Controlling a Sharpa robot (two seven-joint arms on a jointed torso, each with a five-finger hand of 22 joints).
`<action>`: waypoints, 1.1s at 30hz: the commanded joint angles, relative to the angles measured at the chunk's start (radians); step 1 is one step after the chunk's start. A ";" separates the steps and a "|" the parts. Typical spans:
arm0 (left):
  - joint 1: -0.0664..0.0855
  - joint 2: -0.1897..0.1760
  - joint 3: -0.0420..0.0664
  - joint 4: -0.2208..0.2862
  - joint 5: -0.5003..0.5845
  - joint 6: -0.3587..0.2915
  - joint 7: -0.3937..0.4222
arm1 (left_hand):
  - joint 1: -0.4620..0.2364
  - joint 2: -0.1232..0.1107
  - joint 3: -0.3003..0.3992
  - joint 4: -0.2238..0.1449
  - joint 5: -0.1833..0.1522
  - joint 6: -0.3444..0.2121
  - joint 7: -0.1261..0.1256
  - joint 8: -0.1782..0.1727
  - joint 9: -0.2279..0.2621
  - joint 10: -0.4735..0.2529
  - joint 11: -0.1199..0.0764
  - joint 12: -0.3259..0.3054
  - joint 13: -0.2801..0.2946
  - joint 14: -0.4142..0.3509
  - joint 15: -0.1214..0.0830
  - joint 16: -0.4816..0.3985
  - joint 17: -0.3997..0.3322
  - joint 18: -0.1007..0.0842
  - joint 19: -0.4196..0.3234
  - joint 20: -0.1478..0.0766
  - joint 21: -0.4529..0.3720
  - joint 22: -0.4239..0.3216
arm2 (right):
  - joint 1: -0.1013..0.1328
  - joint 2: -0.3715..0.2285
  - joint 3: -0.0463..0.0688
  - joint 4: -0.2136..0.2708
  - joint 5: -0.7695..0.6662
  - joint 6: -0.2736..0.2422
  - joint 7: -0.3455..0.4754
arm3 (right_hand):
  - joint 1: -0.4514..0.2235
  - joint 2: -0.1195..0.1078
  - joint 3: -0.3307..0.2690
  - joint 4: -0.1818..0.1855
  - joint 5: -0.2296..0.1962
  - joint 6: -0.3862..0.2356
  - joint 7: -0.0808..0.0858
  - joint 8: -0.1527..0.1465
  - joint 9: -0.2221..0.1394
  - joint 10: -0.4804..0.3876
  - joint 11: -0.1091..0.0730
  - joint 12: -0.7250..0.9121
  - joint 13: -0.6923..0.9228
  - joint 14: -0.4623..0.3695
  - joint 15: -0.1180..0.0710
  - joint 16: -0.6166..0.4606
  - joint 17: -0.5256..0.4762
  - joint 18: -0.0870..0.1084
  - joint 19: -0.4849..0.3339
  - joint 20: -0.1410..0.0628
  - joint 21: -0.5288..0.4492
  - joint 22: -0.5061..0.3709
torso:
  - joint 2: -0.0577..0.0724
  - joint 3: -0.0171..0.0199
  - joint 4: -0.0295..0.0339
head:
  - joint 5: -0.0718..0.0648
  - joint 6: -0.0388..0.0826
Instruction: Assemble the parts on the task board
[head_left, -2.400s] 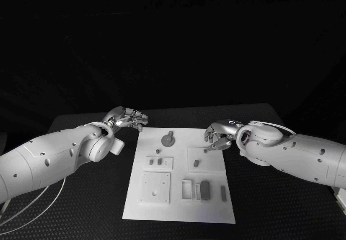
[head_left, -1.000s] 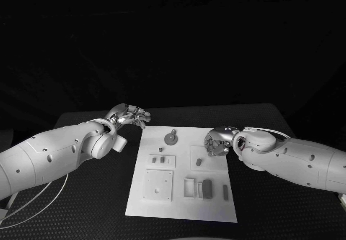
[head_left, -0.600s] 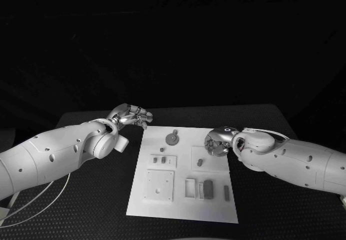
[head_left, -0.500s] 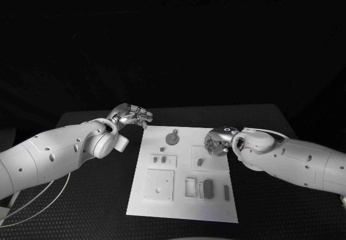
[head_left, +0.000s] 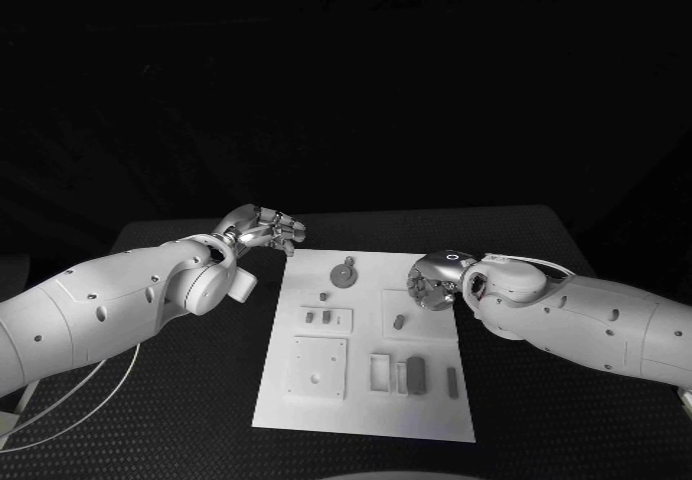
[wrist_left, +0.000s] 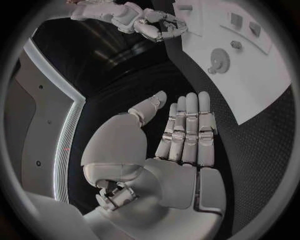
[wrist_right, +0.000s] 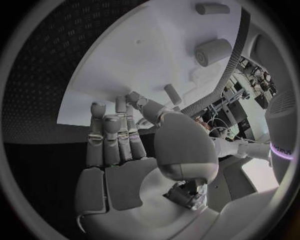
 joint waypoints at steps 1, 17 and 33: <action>0.002 0.000 0.001 0.003 0.006 0.013 0.007 | -0.004 0.009 -0.007 0.001 0.004 -0.006 -0.001 0.007 -0.001 -0.009 0.000 0.001 -0.001 0.002 0.006 -0.005 0.001 0.020 -0.001 0.005 -0.004 -0.001 | -0.014 0.003 -0.007 -0.006 -0.027 0.017 -0.009 | 0.000 0.005 0.009 0.001 0.004 0.010 -0.001 0.006 0.000 0.008 0.003 -0.006 -0.011 0.009 0.001 -0.002 0.001 0.013 0.008 -0.001 0.006 0.015 | -0.001 -0.0002 -0.0006 | -0.001 -0.003; 0.002 0.002 0.001 -0.002 0.006 0.009 0.011 | -0.004 0.010 -0.007 0.001 0.004 -0.006 -0.001 0.007 -0.001 -0.009 -0.001 0.001 -0.001 0.003 0.005 -0.005 0.004 0.021 0.001 0.005 -0.004 -0.001 | -0.016 -0.009 -0.007 0.019 -0.044 -0.081 -0.006 | -0.001 0.016 0.033 0.000 0.004 0.058 -0.022 0.035 0.016 0.081 -0.019 -0.026 -0.010 0.052 -0.022 0.001 0.002 0.013 0.052 -0.025 0.024 0.015 | -0.002 -0.0002 -0.0008 | -0.005 -0.002; 0.002 0.003 0.001 -0.007 0.006 0.008 0.012 | -0.005 0.010 -0.008 0.002 0.004 -0.007 -0.001 0.008 -0.002 -0.009 -0.001 0.002 -0.001 0.005 0.005 -0.006 0.006 0.021 0.002 0.005 -0.004 -0.001 | 0.009 -0.042 0.013 0.073 -0.036 -0.093 -0.008 | -0.003 0.008 0.036 0.001 0.004 0.068 -0.027 0.043 0.024 0.102 -0.026 -0.033 -0.008 0.062 -0.029 0.003 0.005 0.013 0.063 -0.031 0.027 0.015 | -0.001 -0.0011 0.0000 | -0.006 0.004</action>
